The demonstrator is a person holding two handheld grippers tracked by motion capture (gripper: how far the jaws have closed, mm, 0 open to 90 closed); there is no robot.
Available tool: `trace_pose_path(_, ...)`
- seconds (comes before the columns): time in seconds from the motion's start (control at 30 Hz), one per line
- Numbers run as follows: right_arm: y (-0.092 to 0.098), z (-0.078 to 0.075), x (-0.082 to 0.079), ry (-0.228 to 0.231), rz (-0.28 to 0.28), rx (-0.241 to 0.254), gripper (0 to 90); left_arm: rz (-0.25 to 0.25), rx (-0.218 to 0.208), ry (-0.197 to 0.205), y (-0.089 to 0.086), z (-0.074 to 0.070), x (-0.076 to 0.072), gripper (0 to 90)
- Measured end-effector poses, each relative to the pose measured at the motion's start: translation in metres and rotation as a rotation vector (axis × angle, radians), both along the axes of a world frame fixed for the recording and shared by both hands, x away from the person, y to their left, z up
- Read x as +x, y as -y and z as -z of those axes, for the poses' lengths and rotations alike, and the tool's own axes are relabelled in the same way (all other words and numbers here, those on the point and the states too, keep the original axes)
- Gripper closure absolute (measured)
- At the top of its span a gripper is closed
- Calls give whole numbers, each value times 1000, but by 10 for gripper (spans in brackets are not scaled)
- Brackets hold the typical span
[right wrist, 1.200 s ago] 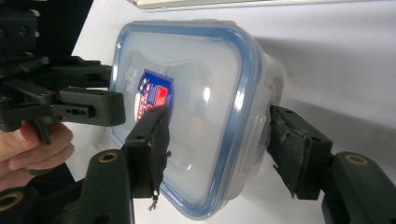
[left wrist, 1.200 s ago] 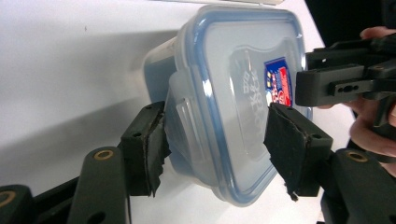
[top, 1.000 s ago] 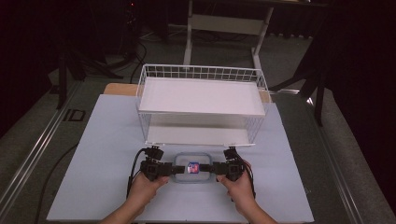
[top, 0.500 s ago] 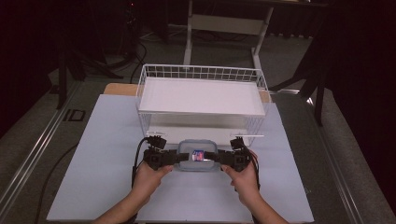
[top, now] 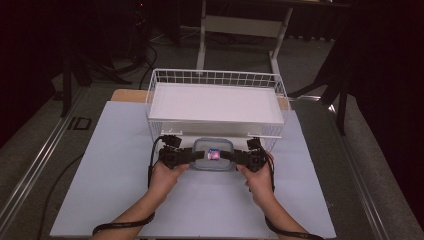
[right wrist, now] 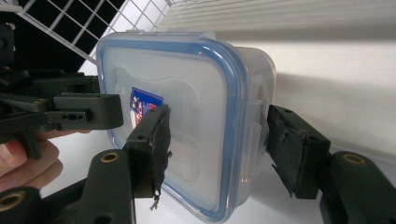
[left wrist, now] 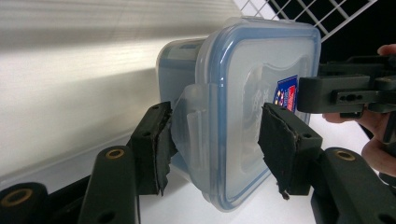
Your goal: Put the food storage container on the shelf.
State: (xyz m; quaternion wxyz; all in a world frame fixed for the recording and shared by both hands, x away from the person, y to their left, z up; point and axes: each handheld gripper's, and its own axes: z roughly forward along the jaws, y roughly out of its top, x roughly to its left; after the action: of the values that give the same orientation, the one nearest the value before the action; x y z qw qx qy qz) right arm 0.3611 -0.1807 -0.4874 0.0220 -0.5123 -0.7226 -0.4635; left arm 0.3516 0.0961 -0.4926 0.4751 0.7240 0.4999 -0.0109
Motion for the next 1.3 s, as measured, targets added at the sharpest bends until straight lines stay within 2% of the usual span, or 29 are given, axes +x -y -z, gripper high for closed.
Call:
trace_pose_path(0.23,-3,4,10,24,12,-9,413,-12,-12,12,-2,8,12,464)
trace_pose_path(0.3,-4,7,15,26,19,-26,412,-17,-11,-9,-2,13,16,464)
trace_pose_path(0.53,-5,15,20,17,25,-34,410,-21,-15,-17,-1,22,21,463)
trace_pose_path(0.63,-4,18,22,1,36,-12,409,-27,-12,-12,-1,21,22,463)
trace_pose_path(0.7,-3,18,24,32,29,-8,408,-21,-5,6,-1,20,23,462)
trace_pose_path(0.77,-3,18,24,37,27,-9,408,-16,-9,7,-1,20,24,462)
trace_pose_path(0.83,-3,18,25,26,42,1,404,-13,-39,11,-4,22,27,461)
trace_pose_path(0.9,-2,19,27,27,42,11,402,-13,-46,21,-5,23,28,460)
trace_pose_path(1.0,-2,20,28,41,42,14,398,9,-42,48,-6,25,29,454)
trace_pose_path(1.13,-5,17,27,83,44,-23,390,0,-61,57,-6,26,30,447)
trace_pose_path(1.23,-6,16,29,113,50,-43,392,1,-44,76,-3,27,31,417)
trace_pose_path(1.3,-7,14,30,129,54,-54,397,-4,-48,77,-3,28,32,402)
